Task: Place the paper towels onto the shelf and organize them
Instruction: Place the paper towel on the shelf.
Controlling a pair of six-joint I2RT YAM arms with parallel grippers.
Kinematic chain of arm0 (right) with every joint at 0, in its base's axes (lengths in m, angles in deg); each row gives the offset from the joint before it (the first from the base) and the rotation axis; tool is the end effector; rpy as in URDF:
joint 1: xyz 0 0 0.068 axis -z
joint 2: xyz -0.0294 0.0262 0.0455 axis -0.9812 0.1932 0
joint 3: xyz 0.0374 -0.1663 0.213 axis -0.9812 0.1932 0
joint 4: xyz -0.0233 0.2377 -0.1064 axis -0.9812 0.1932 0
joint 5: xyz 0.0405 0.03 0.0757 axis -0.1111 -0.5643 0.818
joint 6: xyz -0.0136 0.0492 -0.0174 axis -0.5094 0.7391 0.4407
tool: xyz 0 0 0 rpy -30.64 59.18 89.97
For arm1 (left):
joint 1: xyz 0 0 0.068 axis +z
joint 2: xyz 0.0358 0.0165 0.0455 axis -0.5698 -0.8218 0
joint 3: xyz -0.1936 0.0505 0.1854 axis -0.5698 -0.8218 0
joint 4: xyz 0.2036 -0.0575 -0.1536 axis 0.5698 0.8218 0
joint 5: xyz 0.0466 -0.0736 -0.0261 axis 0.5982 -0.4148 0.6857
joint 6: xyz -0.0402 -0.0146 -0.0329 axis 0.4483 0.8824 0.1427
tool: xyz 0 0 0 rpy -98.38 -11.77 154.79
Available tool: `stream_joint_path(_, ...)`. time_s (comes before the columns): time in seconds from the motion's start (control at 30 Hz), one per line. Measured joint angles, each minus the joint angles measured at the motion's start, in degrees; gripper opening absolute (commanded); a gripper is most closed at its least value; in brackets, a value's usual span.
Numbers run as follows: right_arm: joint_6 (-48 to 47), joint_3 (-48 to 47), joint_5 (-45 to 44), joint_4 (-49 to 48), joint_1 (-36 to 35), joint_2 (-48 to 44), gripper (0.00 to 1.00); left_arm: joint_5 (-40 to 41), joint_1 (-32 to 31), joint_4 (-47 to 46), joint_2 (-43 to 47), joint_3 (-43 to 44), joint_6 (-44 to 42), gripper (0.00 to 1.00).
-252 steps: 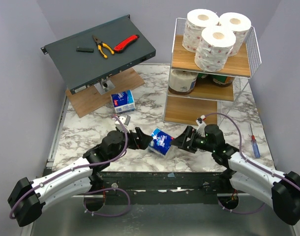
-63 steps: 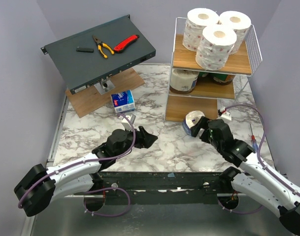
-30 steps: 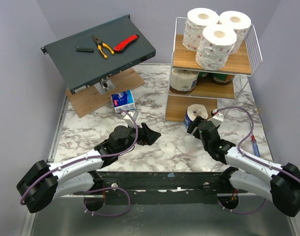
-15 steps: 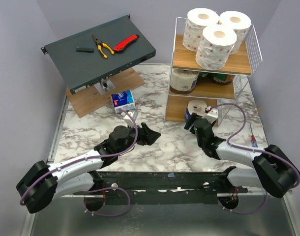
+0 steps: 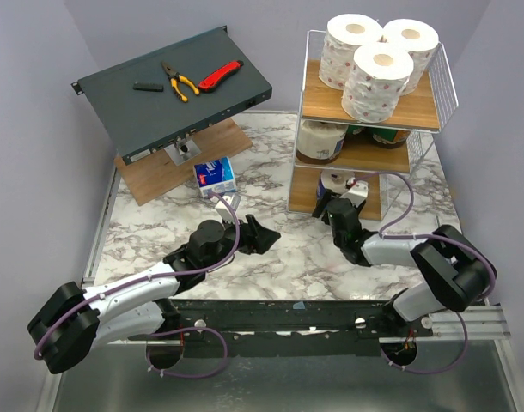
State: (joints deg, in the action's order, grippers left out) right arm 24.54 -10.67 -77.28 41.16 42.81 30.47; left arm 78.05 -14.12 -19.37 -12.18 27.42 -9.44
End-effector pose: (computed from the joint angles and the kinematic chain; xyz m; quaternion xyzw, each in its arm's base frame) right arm 0.2269 0.1383 0.1540 0.1409 0.8084 0.0566 0.5687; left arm 0.1419 -0.1630 0.2157 0.0209 0.7774 -0.4670 0.4208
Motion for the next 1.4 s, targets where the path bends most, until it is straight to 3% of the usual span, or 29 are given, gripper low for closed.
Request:
stream_joint_path(0.37,-1.6,-2.4,3.6,-4.6,0.0,4.1,0.79,0.0,0.0,0.0,0.0,-0.3,-0.6,0.72)
stream_joint_path(0.73,-0.9,4.0,0.5,-1.0,0.3,-16.0,0.80,0.3,0.0,0.0,0.2,-0.7,-0.9,0.72)
stream_joint_path(1.0,3.1,4.4,-3.8,3.3,1.7,-13.2,0.72,2.5,0.0,1.7,3.7,-1.4,-0.8,0.72)
stream_joint_path(1.17,8.7,3.9,-8.1,8.0,2.4,-12.9,0.58,6.2,0.0,4.0,9.0,-3.2,-0.5,0.72)
stream_joint_path(1.4,13.8,0.4,-12.7,11.6,4.0,-8.1,0.63,10.7,0.0,8.1,11.9,-4.7,0.9,0.72)
